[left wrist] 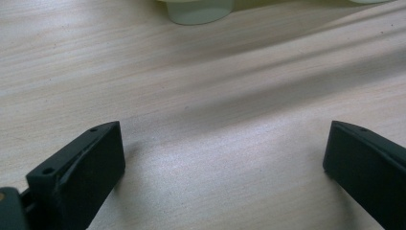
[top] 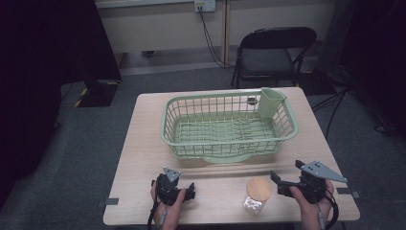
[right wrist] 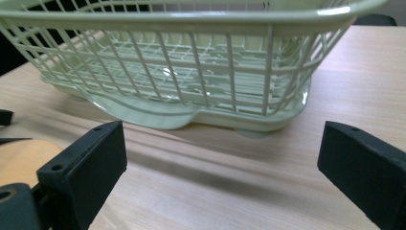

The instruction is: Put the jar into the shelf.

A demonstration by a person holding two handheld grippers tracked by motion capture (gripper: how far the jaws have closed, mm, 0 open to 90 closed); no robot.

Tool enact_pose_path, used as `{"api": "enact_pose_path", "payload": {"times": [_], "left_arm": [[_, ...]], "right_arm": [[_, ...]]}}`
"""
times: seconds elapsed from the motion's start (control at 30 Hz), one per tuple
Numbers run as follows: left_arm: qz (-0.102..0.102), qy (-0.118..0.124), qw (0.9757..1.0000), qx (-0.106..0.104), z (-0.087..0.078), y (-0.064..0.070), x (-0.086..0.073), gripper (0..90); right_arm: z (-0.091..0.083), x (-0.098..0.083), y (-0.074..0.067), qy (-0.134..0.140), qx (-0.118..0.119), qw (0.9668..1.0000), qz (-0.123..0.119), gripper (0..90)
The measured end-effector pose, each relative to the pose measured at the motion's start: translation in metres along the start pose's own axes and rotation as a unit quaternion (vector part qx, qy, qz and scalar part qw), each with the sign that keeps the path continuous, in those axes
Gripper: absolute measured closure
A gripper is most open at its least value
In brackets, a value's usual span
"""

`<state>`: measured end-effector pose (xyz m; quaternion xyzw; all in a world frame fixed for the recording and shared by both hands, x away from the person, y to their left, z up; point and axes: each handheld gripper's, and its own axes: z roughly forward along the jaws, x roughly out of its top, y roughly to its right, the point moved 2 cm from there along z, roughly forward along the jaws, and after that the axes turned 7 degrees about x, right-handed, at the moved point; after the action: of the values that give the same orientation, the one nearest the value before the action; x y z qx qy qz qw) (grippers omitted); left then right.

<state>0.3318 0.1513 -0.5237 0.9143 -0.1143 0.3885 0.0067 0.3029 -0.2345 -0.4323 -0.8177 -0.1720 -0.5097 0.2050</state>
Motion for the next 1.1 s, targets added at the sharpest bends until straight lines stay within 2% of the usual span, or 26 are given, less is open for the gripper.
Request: {"api": "enact_pose_path", "payload": {"times": [0.13,0.27,0.3,0.5,0.87,0.93,1.1], "left_arm": [[0.000,0.000,1.0000,0.000,0.000,0.000,0.000,0.4],[0.000,0.000,1.0000,0.000,0.000,0.000,0.000,0.4],[0.000,0.000,1.0000,0.000,0.000,0.000,0.000,0.4],[0.000,0.000,1.0000,0.000,0.000,0.000,0.000,0.4],[0.000,0.000,1.0000,0.000,0.000,0.000,0.000,0.4],[0.000,0.000,1.0000,0.000,0.000,0.000,0.000,0.4],[-0.001,0.000,1.0000,0.000,0.000,0.000,0.000,0.4]], "right_arm": [[-0.007,0.006,-0.007,0.013,0.014,0.9998,-0.003,2.0],[-0.010,0.009,-0.013,0.014,0.027,0.9995,-0.008,1.9],[-0.012,0.011,-0.017,0.019,0.036,0.9991,-0.010,1.9],[-0.019,0.016,-0.031,0.027,0.051,0.9981,-0.023,1.8],[-0.026,0.014,-0.049,0.025,0.072,0.9961,-0.045,2.2],[-0.025,0.012,-0.054,0.021,0.082,0.9947,-0.058,3.0],[-0.023,0.008,-0.063,0.015,0.095,0.9928,-0.072,3.0]]}}
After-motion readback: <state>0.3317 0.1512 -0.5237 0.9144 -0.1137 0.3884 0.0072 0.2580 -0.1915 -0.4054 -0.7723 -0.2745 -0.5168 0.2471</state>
